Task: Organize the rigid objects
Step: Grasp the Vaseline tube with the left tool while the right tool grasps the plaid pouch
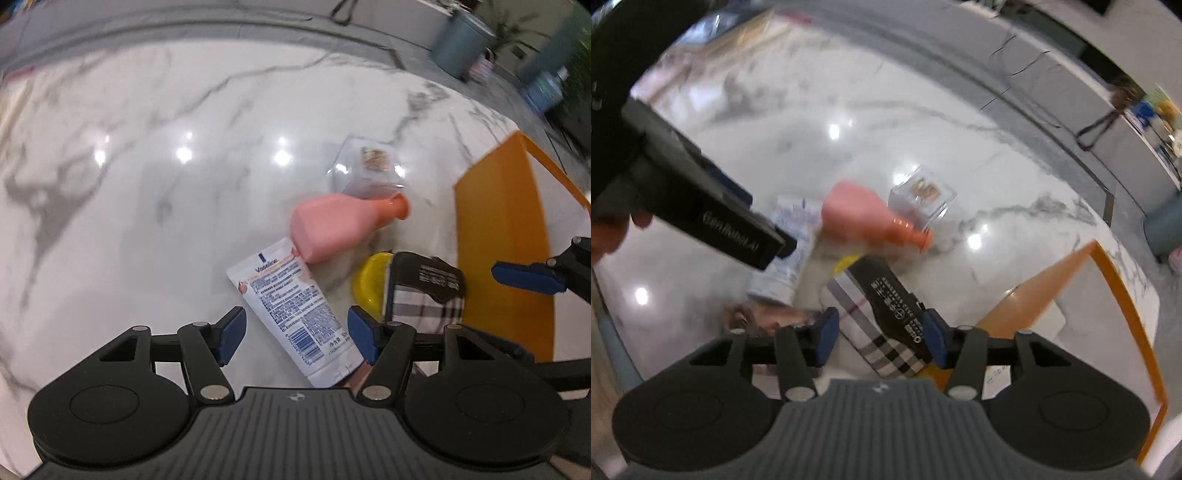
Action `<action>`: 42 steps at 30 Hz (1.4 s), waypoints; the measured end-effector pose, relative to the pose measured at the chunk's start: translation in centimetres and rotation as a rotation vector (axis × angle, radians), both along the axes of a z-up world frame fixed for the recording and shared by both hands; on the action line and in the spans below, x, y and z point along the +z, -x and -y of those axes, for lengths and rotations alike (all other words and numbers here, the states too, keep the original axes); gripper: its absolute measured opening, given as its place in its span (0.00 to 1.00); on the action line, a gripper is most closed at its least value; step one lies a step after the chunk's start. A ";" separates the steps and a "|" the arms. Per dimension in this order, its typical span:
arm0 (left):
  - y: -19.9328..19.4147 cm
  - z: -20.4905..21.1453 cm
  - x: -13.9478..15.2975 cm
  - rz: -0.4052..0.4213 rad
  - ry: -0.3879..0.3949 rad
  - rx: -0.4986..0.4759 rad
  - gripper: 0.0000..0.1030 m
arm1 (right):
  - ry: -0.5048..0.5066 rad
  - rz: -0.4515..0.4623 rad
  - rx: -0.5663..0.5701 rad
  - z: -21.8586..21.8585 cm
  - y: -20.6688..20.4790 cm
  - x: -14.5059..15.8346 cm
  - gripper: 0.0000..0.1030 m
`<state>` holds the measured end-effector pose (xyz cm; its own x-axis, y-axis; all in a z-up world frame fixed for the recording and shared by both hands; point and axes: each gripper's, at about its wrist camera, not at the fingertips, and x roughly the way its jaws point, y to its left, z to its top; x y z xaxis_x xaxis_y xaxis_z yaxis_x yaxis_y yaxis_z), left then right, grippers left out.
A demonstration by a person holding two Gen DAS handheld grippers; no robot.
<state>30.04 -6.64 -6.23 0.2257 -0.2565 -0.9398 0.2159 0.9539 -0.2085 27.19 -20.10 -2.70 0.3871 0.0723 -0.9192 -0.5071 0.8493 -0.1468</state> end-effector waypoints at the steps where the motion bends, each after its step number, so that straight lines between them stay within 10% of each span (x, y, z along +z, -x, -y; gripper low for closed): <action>1: -0.3 -0.3 -0.6 -0.017 0.009 0.017 0.73 | 0.033 -0.022 0.029 -0.3 -0.5 -0.6 0.51; 15: -1.0 0.2 -3.0 0.007 -0.015 -0.031 0.67 | 0.138 -0.197 0.099 -1.1 -3.7 -5.4 0.69; 22: -0.8 -2.2 -2.7 -0.030 -0.027 -0.138 0.58 | 0.124 -0.188 0.097 -1.5 -3.7 -4.3 0.34; 29: 1.0 -5.7 -2.4 -0.053 -0.097 -0.239 0.55 | 0.077 -0.184 0.041 -3.1 -4.4 -3.6 0.24; 35: 2.1 -7.9 -2.7 -0.060 -0.131 -0.211 0.63 | 0.072 -0.163 0.027 -4.0 -4.3 -3.2 0.56; 42: 2.3 -8.3 -2.7 -0.049 -0.153 -0.210 0.63 | 0.055 -0.238 -0.075 -1.7 -6.1 -4.4 0.66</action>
